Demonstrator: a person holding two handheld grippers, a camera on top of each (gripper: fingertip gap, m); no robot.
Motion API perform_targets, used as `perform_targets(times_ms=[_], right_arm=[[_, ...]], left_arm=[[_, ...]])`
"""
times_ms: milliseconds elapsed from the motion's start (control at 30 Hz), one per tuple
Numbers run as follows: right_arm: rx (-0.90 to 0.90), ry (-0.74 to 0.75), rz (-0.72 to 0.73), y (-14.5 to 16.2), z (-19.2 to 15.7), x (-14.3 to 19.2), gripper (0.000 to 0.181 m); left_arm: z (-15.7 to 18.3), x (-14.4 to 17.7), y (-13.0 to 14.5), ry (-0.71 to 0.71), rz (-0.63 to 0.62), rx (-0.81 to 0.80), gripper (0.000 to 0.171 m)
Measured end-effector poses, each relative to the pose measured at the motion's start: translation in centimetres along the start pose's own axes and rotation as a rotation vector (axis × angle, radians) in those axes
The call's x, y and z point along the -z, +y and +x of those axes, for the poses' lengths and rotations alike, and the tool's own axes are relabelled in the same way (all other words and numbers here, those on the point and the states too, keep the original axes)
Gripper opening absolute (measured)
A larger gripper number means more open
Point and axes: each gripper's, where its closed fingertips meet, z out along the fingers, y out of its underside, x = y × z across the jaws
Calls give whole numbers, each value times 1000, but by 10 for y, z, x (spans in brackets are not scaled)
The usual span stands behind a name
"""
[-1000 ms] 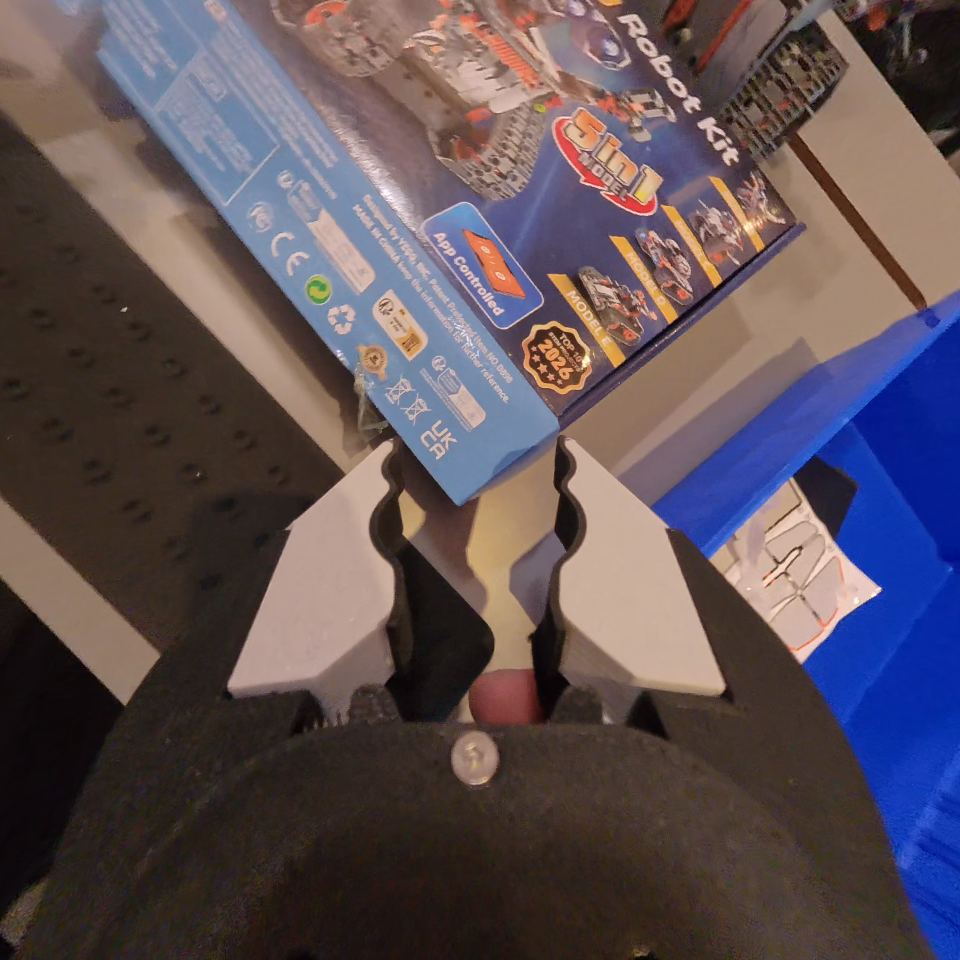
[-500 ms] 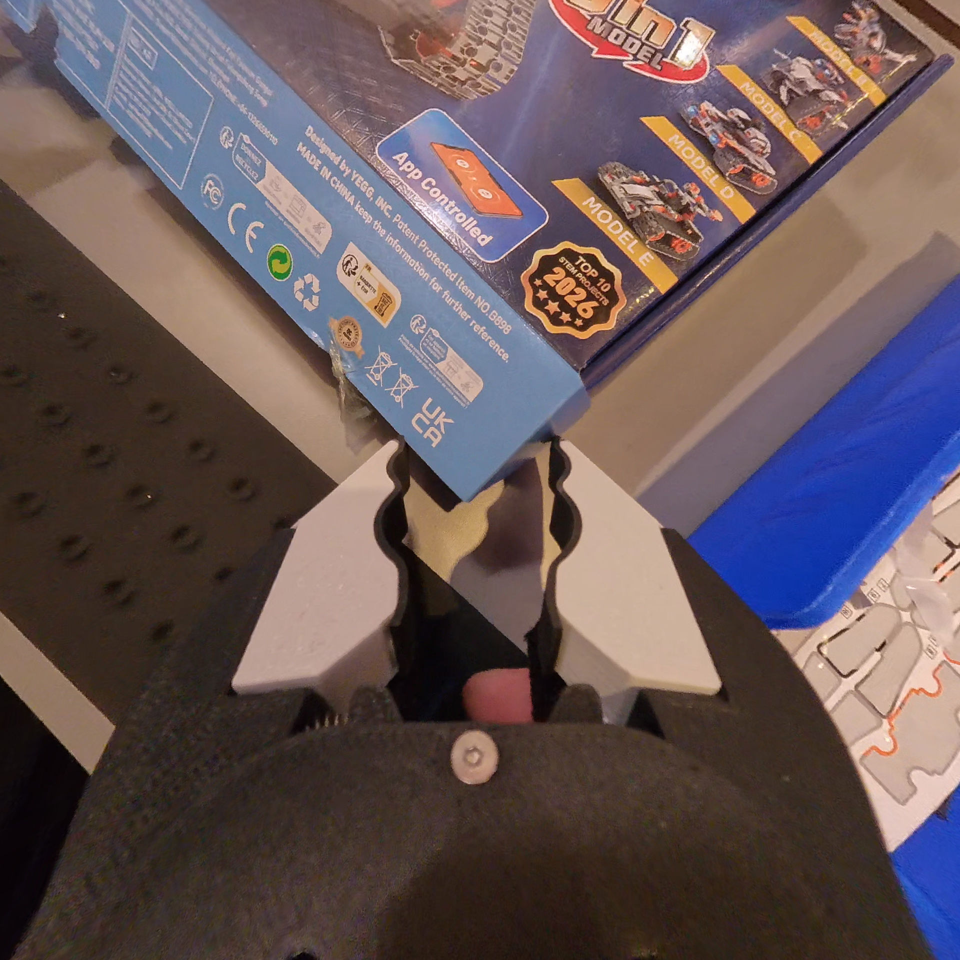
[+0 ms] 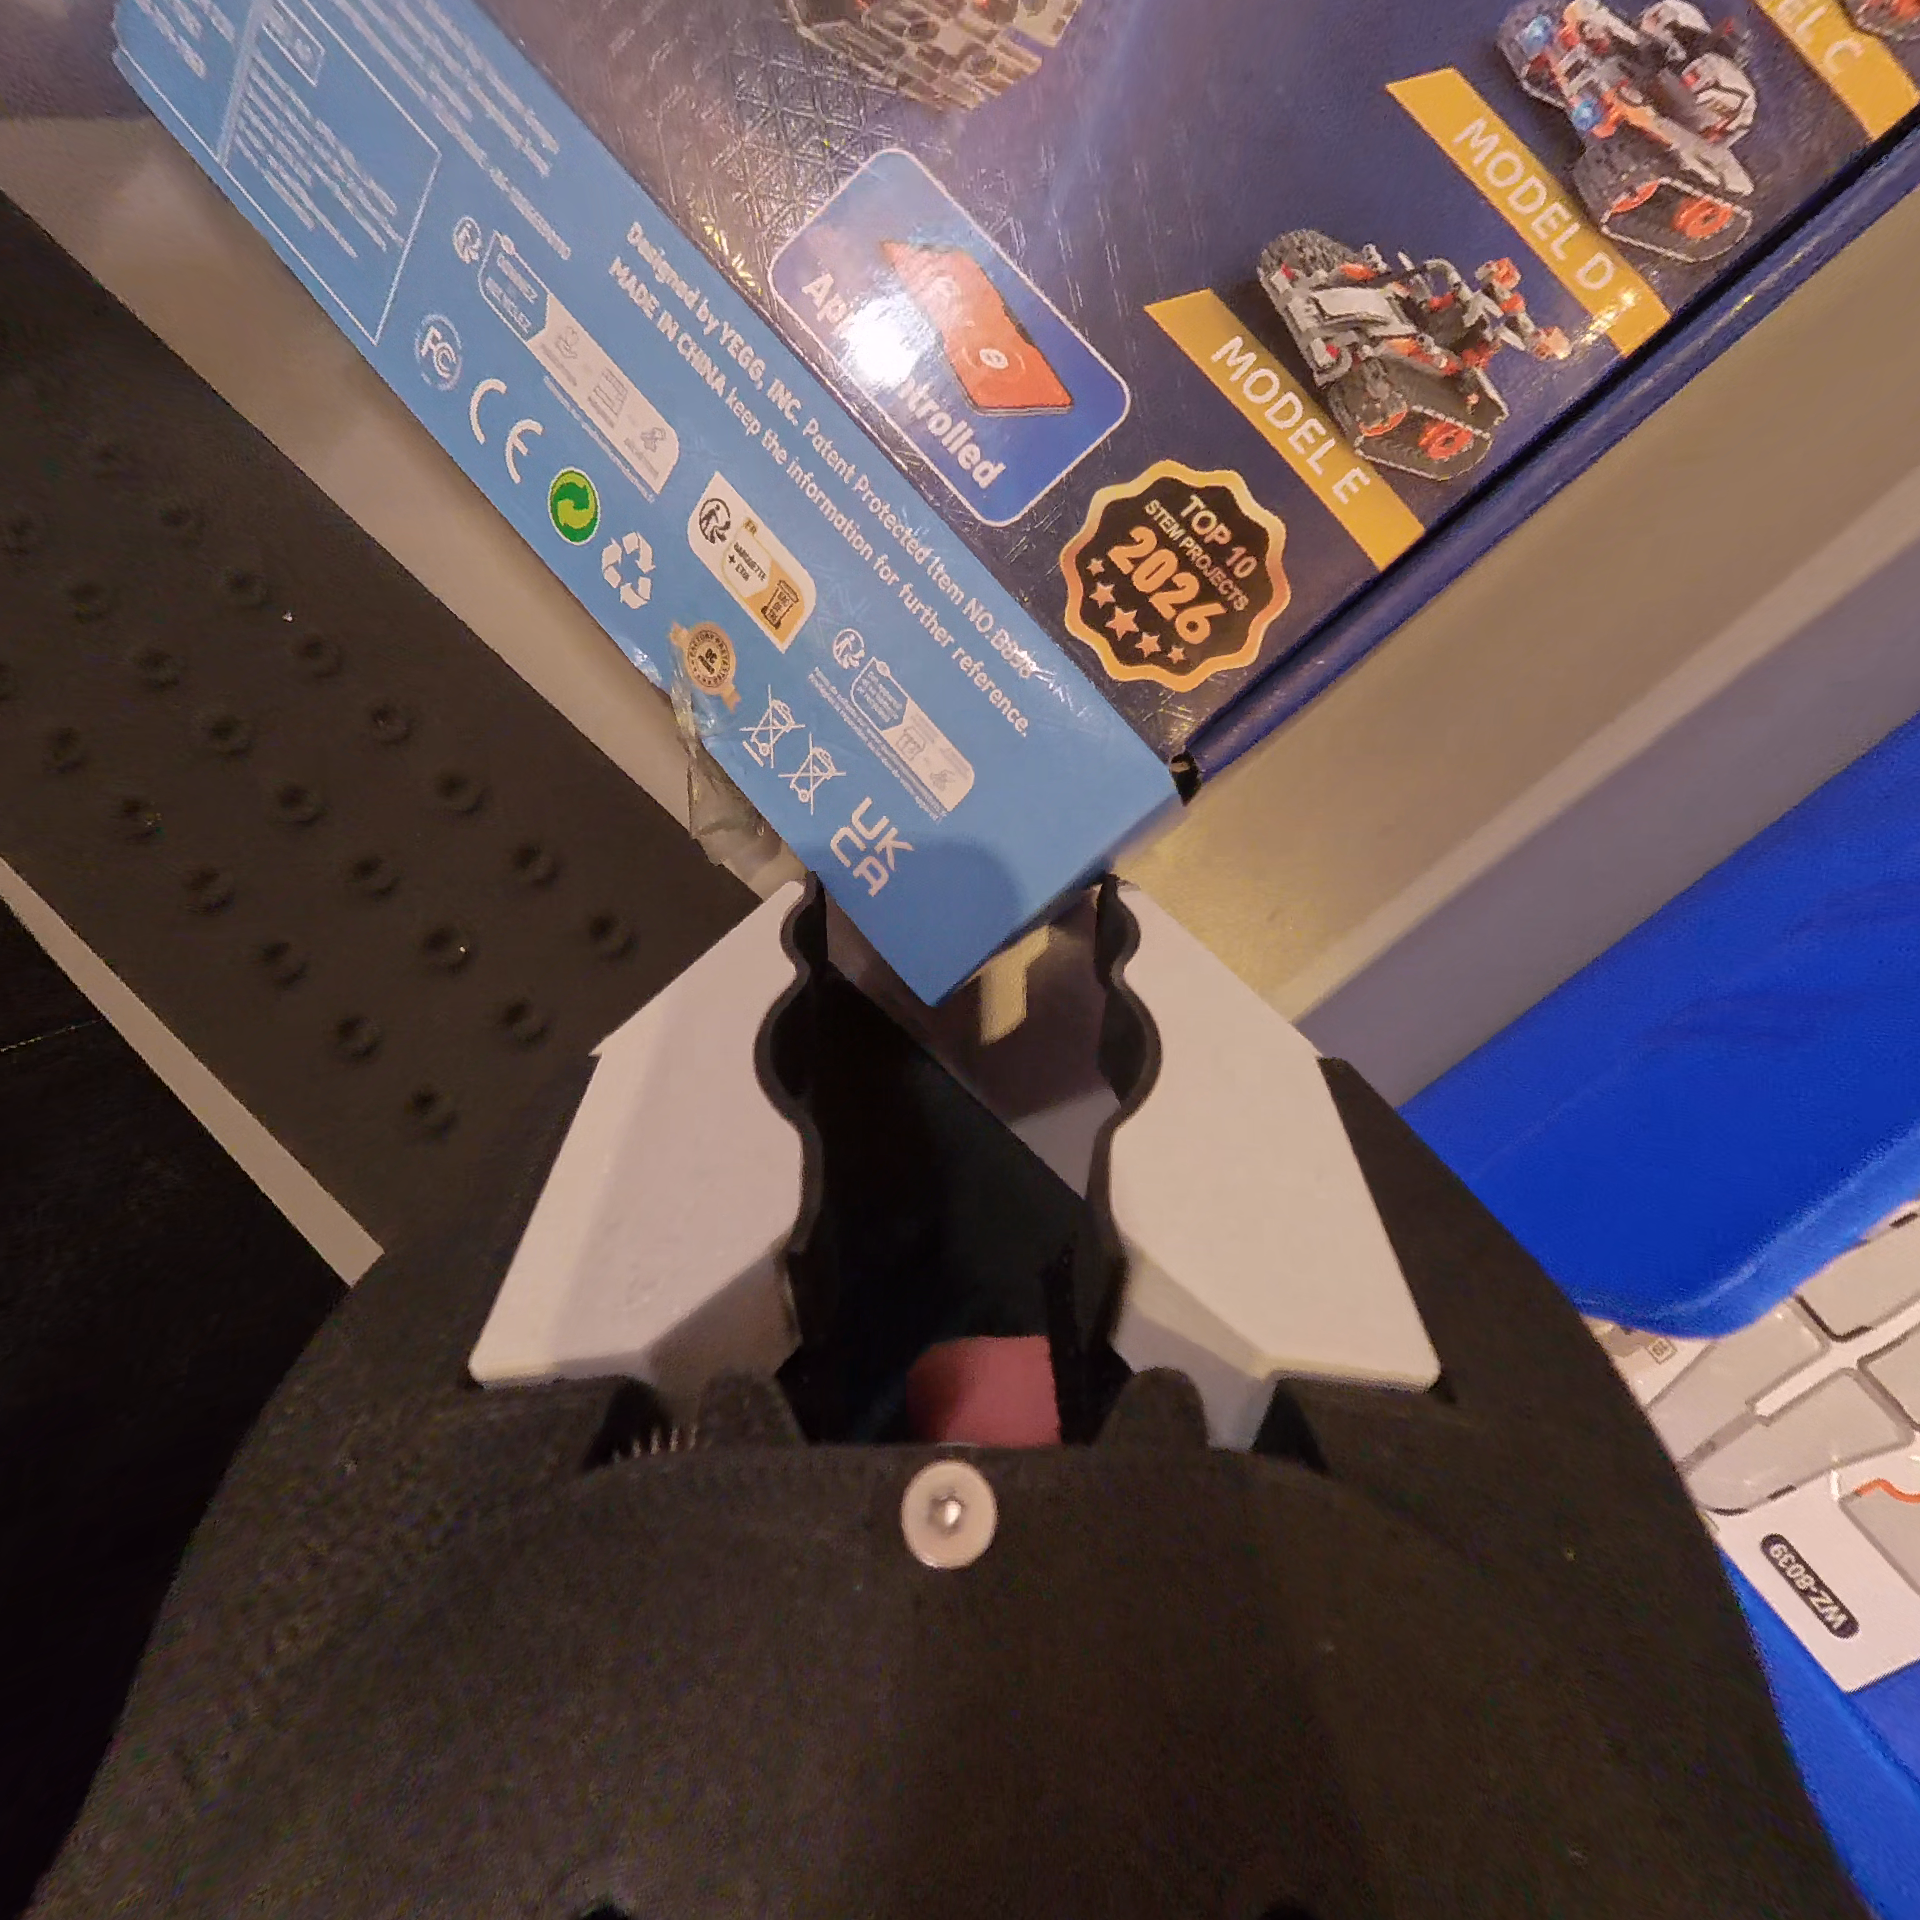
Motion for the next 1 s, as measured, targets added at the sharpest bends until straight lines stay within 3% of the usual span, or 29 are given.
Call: perform_targets(times_ms=[300, 833, 1000], right_arm=[[-4, -41, -61, 6, -10, -2, 48], [-34, -238, -7, 4, -43, -1, 38], [-32, -211, 25, 2, -40, -7, 43]], left_arm=[[5, 3, 7, 11, -216, -37, 62], [-10, 10, 9, -22, -273, -21, 56], [-13, 8, 8, -17, -245, -12, 56]])
